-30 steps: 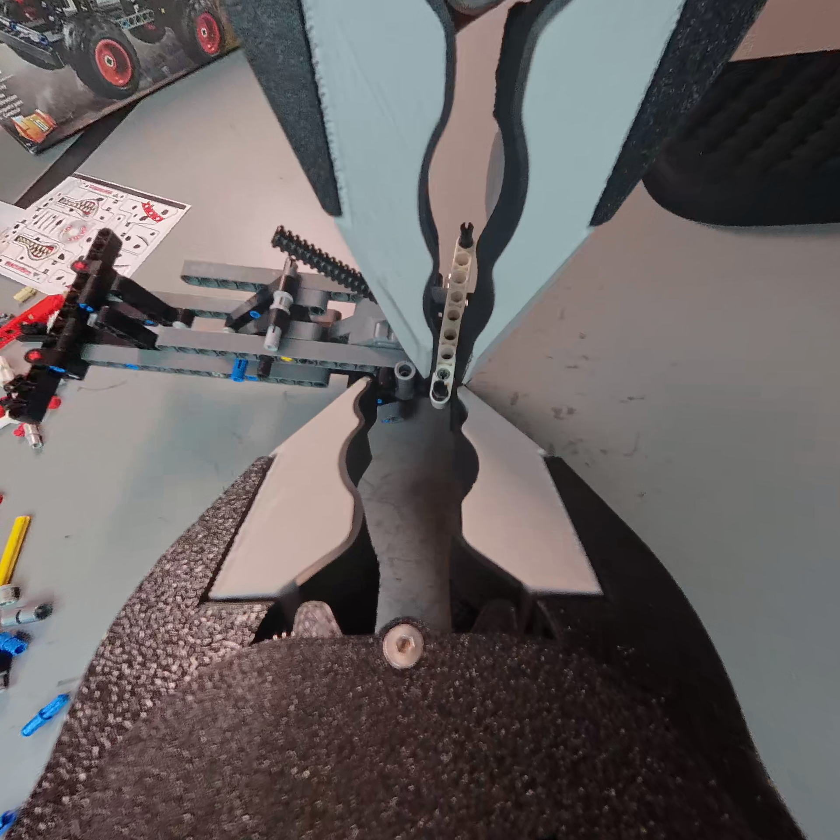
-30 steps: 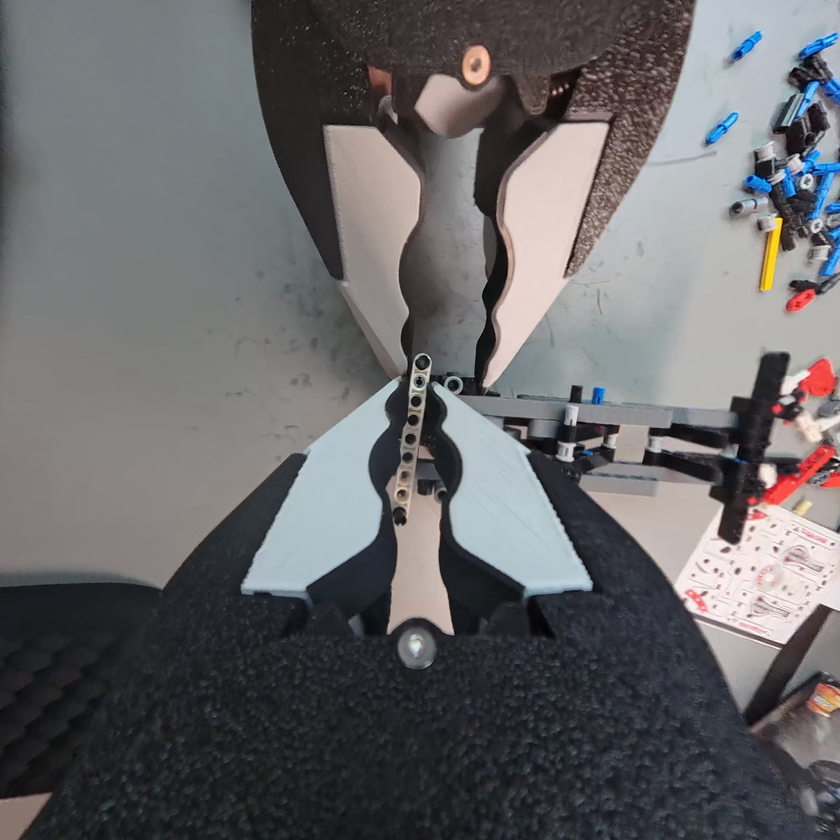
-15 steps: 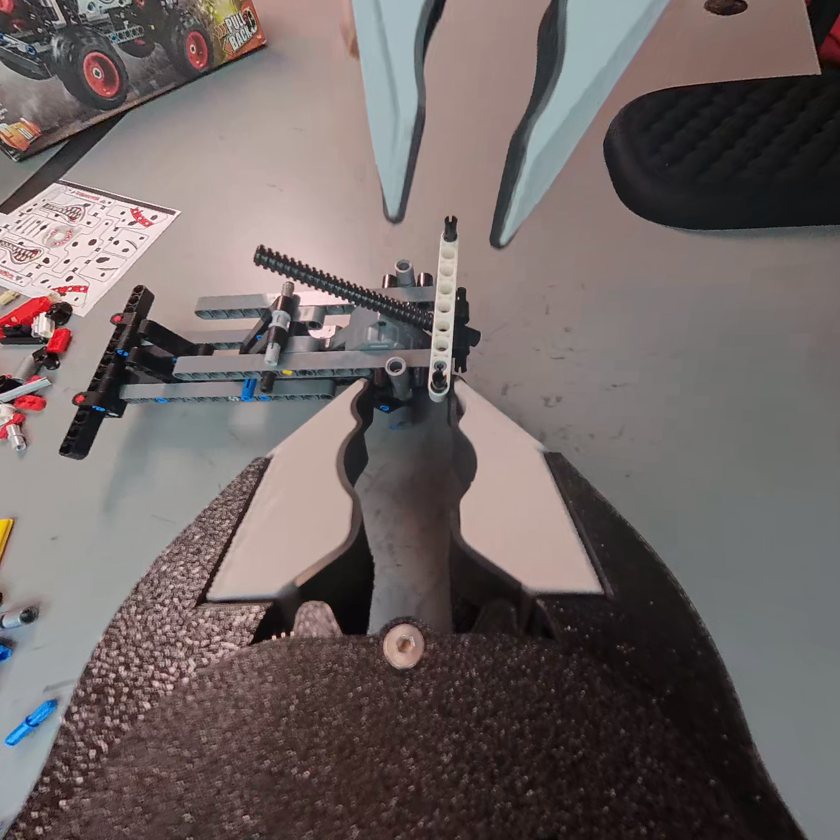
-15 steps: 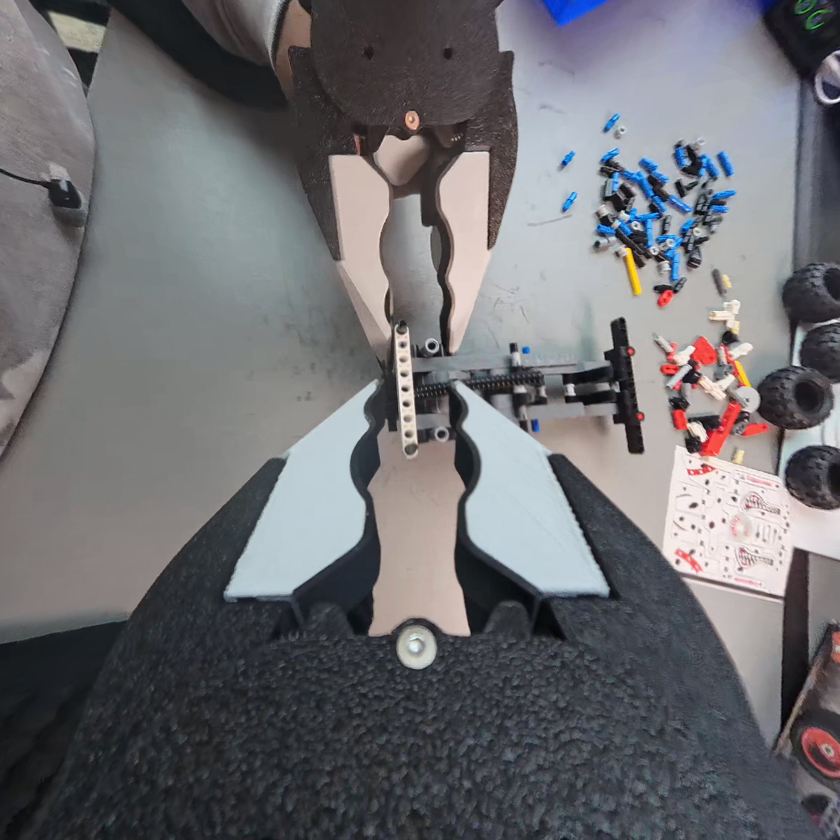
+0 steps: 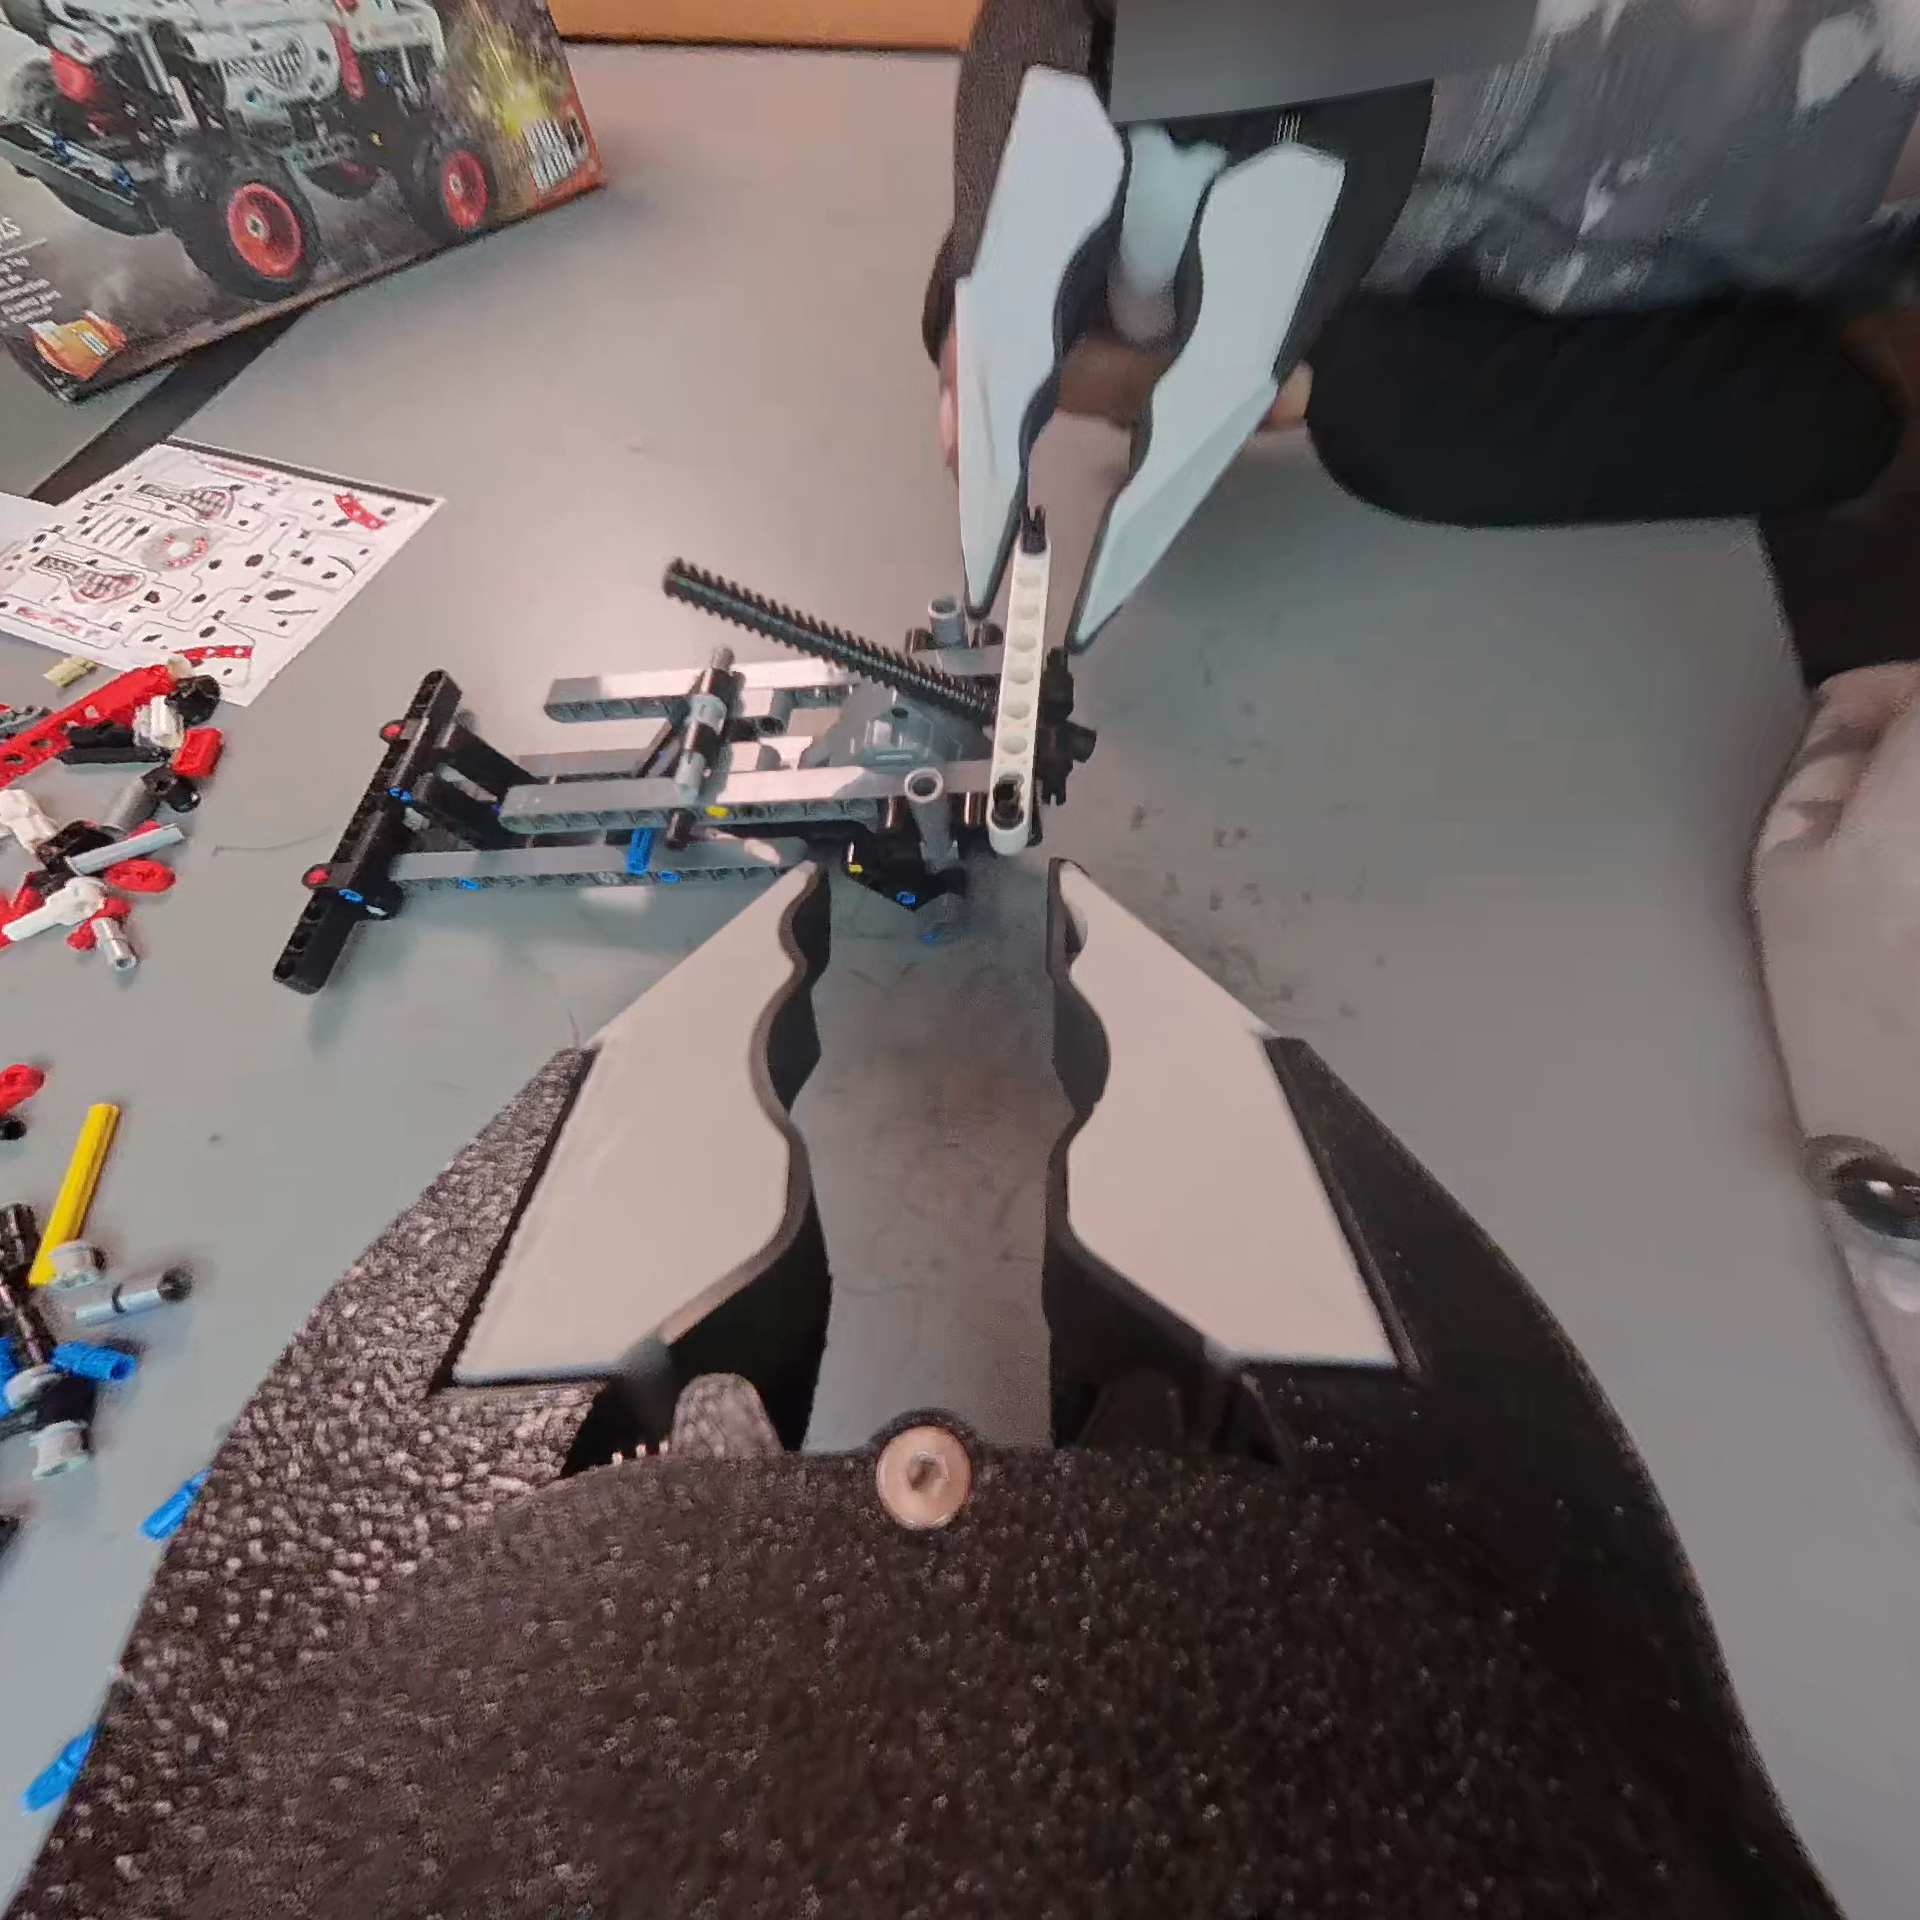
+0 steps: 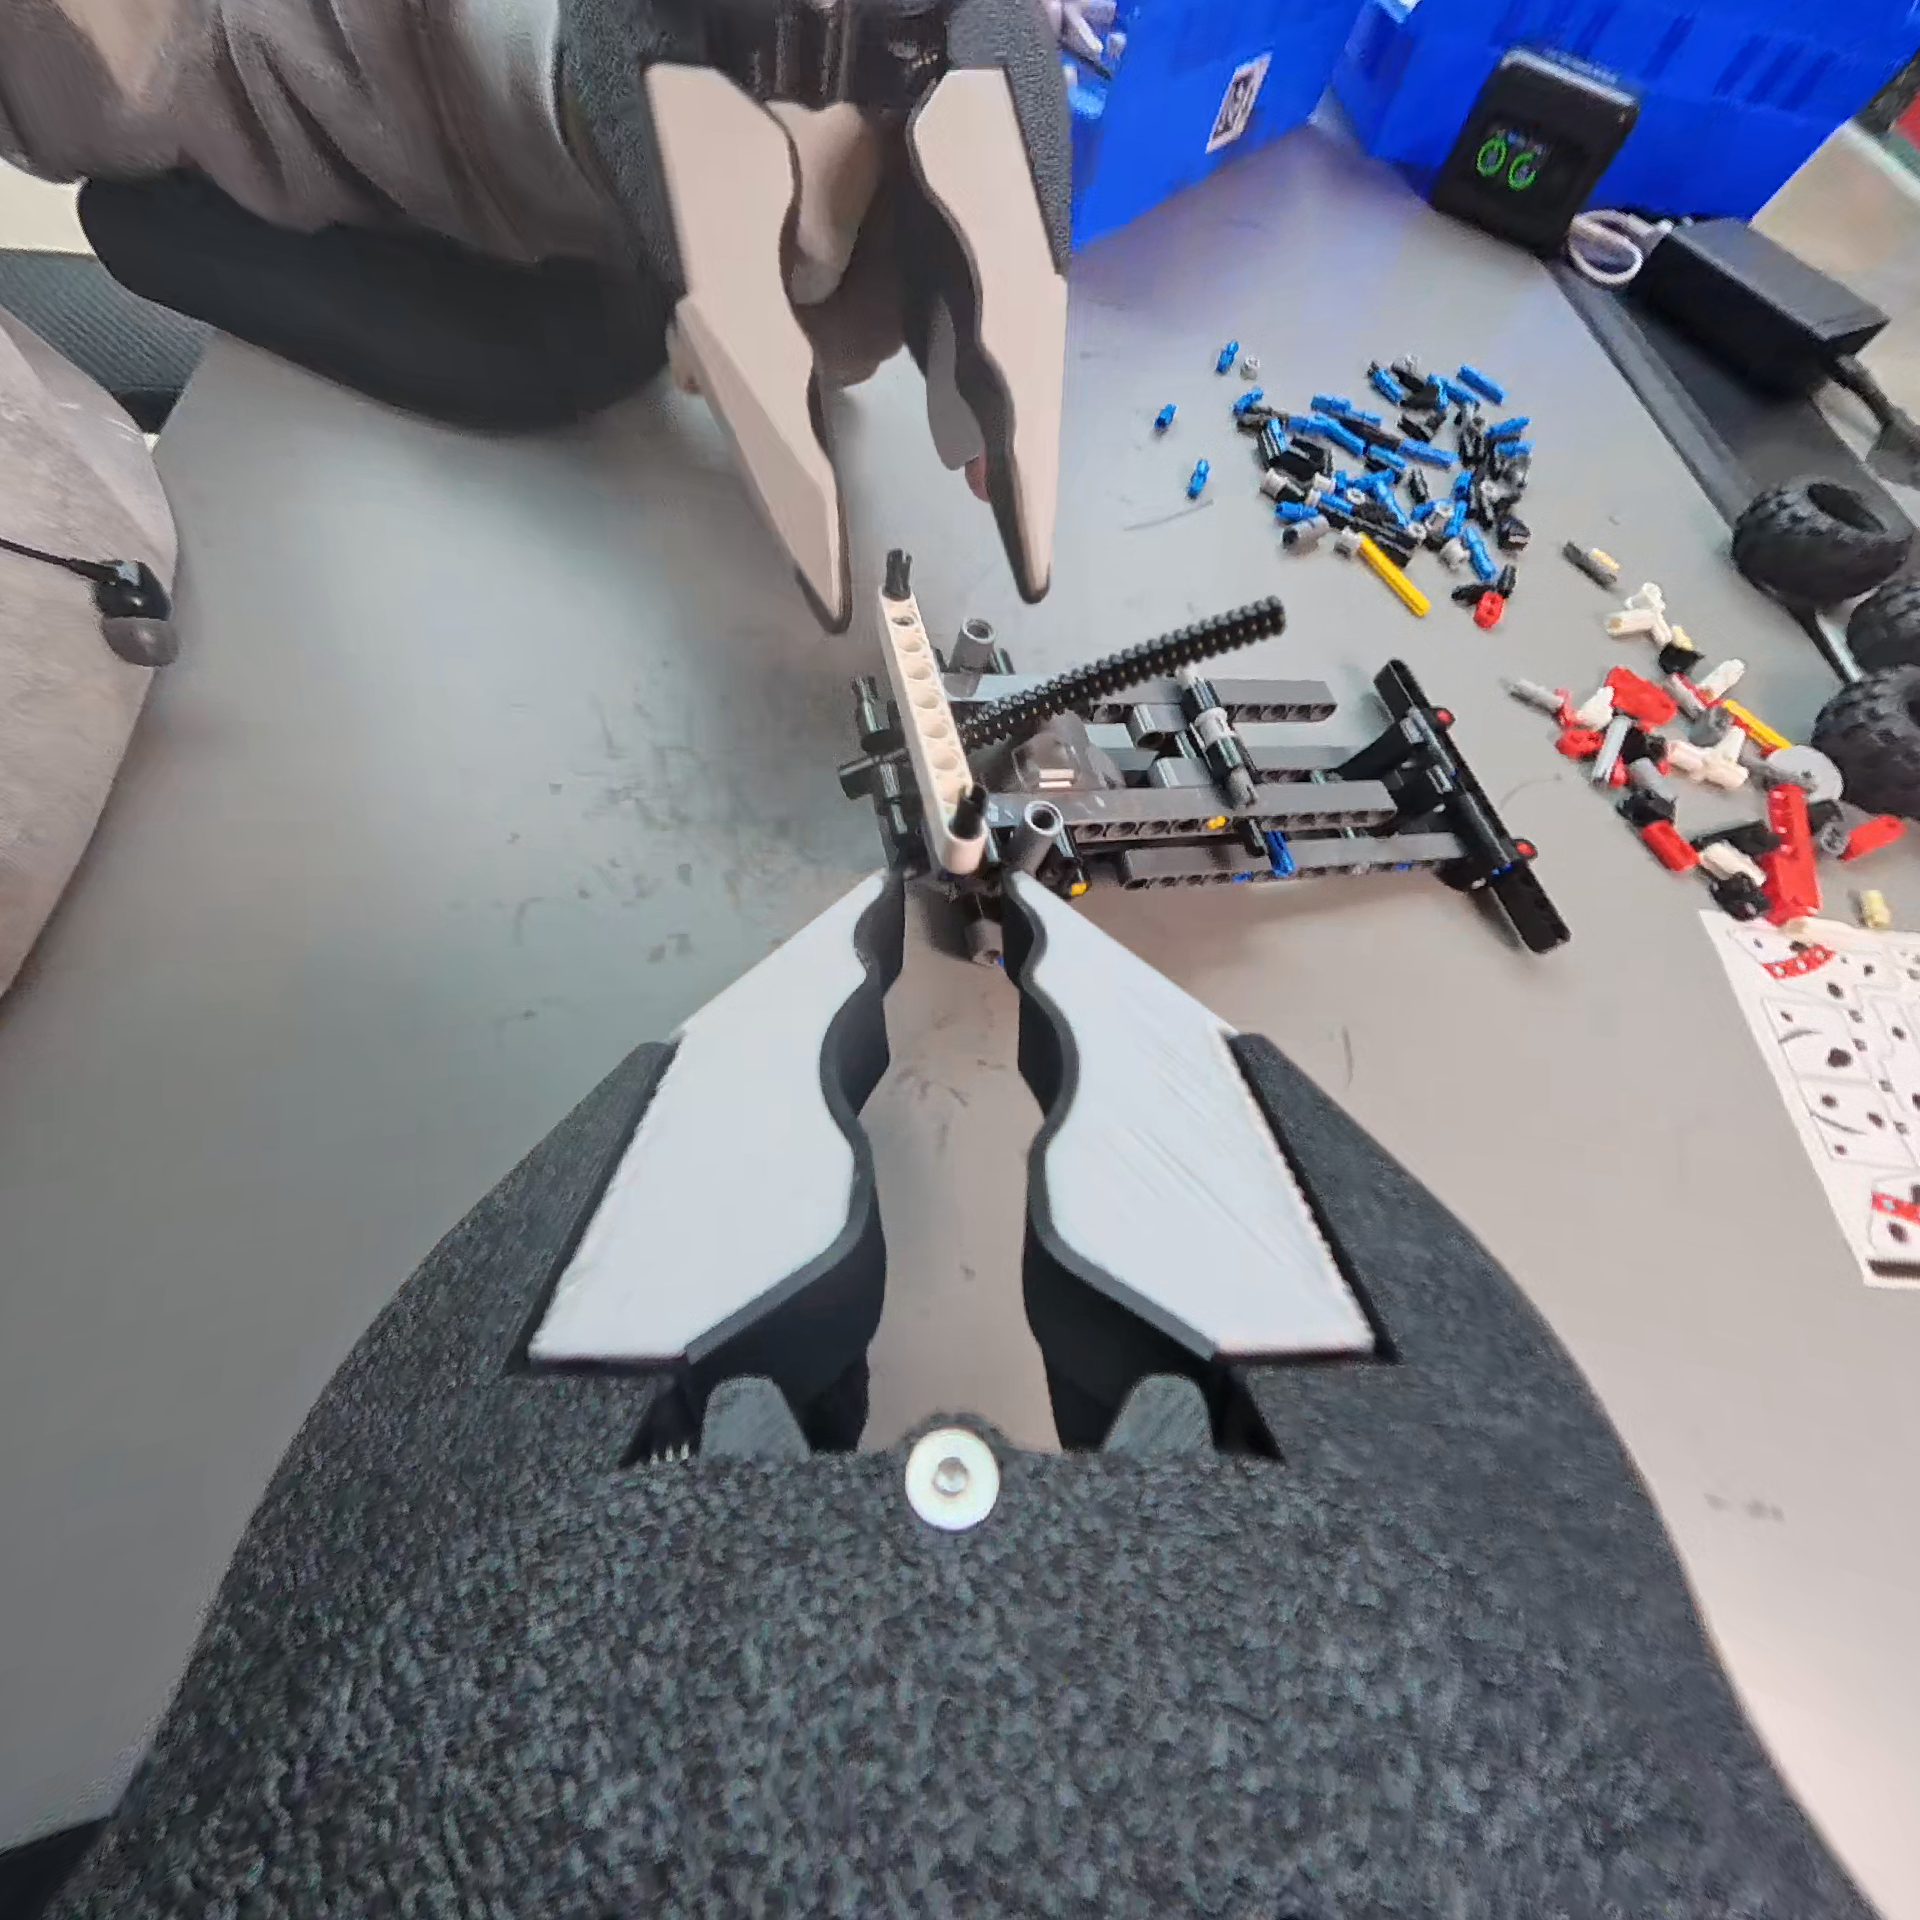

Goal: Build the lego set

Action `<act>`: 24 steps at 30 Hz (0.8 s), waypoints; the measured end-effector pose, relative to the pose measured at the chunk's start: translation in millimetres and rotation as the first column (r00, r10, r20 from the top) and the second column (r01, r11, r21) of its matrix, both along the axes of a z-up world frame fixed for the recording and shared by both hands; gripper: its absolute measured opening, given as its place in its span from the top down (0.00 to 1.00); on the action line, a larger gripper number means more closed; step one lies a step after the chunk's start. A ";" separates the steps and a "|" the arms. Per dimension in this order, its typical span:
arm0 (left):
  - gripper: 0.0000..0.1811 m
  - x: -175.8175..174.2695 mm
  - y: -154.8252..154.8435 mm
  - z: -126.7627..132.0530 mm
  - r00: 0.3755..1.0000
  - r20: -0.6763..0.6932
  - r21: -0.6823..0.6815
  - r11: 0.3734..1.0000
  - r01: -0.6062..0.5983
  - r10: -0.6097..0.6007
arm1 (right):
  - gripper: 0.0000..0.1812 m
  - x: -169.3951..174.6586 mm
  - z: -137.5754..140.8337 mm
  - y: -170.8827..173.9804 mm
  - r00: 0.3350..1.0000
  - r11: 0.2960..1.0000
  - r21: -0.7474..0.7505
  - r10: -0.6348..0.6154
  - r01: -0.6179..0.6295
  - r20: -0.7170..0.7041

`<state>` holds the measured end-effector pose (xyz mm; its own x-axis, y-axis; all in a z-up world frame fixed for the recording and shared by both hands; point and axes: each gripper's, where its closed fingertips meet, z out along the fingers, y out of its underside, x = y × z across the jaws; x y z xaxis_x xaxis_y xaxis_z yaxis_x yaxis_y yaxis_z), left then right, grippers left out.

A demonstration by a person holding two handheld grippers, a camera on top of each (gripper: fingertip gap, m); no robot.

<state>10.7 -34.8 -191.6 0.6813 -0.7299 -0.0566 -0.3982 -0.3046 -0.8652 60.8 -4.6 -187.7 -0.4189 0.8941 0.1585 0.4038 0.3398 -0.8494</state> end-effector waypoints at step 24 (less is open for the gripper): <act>0.95 36.2 15.7 13.0 0.987 -0.105 -0.050 0.992 0.120 -0.125 | 0.98 -22.5 -7.2 -10.7 0.998 0.997 0.068 -0.018 0.022 -0.067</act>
